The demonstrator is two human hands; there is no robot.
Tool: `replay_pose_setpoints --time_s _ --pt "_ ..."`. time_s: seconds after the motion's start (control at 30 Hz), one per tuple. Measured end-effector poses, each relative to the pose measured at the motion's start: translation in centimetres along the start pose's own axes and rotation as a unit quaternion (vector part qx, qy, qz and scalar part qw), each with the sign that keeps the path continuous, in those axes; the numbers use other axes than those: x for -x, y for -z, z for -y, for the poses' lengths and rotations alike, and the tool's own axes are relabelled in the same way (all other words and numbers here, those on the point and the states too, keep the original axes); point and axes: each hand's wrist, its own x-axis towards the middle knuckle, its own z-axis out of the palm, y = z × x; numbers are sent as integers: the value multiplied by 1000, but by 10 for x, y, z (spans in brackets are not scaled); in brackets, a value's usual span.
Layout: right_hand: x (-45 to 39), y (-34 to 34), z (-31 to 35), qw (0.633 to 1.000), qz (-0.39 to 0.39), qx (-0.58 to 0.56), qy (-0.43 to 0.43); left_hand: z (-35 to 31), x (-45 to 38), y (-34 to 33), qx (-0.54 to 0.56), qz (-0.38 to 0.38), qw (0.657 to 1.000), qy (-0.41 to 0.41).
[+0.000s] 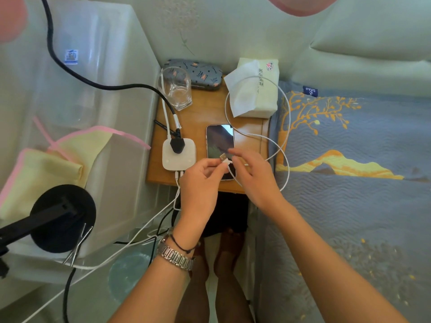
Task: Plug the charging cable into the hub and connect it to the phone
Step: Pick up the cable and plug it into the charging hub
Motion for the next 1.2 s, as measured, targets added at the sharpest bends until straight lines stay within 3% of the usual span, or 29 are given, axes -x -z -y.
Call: replay_pose_setpoints --time_s 0.2,0.37,0.5,0.67,0.77,1.2 --pt "24 1 7 989 24 -149 -6 -2 2 12 -7 4 1000 -1" --pt "38 -11 16 980 -61 -187 -29 -1 6 23 -16 27 999 2" --pt "44 -27 17 973 -108 -199 -41 9 1 38 -13 44 999 14" --pt "51 -56 15 967 -120 -219 -57 38 -18 62 -10 -76 996 45" --pt "55 -77 14 965 -116 -222 -77 54 -31 63 -28 -109 992 54" --pt "47 -125 -1 948 -112 -231 -190 81 -77 56 -83 -68 991 75"
